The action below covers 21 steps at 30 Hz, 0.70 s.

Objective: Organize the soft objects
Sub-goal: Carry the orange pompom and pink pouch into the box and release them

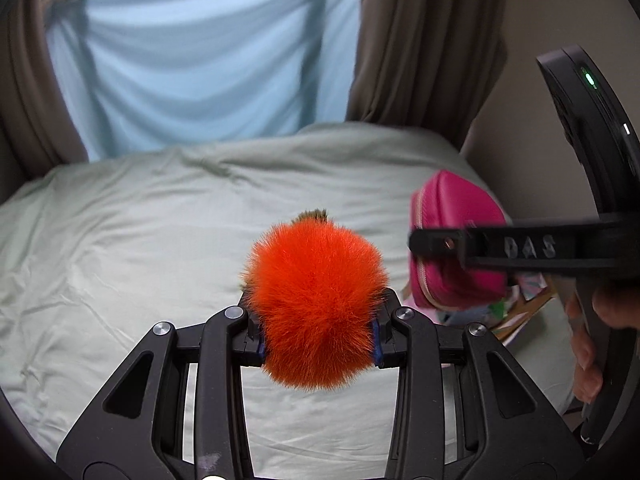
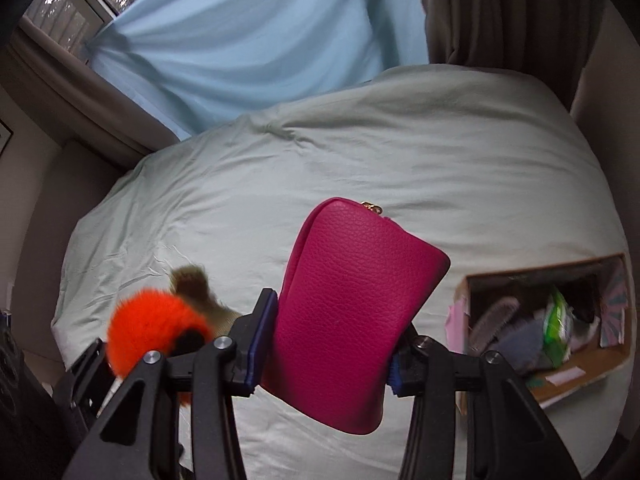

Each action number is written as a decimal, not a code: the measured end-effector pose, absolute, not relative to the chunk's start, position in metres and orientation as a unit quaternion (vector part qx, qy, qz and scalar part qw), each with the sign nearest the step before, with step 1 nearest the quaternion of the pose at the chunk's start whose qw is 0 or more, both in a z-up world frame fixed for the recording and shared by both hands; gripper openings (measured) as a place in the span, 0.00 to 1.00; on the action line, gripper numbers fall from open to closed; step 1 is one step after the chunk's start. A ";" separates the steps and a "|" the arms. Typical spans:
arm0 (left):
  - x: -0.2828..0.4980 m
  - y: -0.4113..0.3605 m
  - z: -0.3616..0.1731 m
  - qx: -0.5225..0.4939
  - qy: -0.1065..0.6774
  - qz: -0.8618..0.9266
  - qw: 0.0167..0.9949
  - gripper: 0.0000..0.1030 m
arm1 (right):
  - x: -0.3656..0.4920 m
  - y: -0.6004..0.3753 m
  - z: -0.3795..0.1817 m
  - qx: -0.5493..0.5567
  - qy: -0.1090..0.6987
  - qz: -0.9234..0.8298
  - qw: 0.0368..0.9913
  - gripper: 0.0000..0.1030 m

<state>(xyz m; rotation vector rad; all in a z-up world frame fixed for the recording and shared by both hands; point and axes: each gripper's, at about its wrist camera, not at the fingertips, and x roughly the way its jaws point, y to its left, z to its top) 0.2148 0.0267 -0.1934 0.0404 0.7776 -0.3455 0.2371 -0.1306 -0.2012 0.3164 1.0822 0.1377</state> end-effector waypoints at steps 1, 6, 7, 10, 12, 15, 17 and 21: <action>0.211 0.020 -0.186 0.022 0.373 -0.171 0.912 0.31 | 0.229 -0.137 -0.196 0.151 0.509 0.062 0.845 0.41; 0.190 -0.020 -0.165 0.028 0.366 -0.189 0.911 0.31 | 0.187 -0.182 -0.177 0.158 0.496 0.040 0.853 0.41; 0.187 -0.030 -0.163 0.029 0.365 -0.193 0.910 0.31 | 0.182 -0.191 -0.176 0.160 0.494 0.037 0.854 0.41; 0.178 -0.063 -0.158 0.030 0.367 -0.199 0.908 0.31 | 0.165 -0.226 -0.173 0.164 0.490 0.028 0.855 0.41; 0.176 -0.087 -0.159 0.022 0.376 -0.201 0.904 0.31 | 0.154 -0.251 -0.173 0.165 0.491 0.024 0.855 0.41; 0.176 -0.126 -0.163 0.013 0.391 -0.206 0.897 0.31 | 0.145 -0.289 -0.175 0.163 0.495 0.021 0.853 0.41; 0.177 -0.156 -0.169 0.015 0.400 -0.210 0.892 0.31 | 0.141 -0.312 -0.178 0.159 0.499 0.019 0.852 0.41; 0.182 -0.205 -0.186 0.009 0.420 -0.212 0.883 0.31 | 0.142 -0.358 -0.189 0.150 0.508 0.021 0.848 0.41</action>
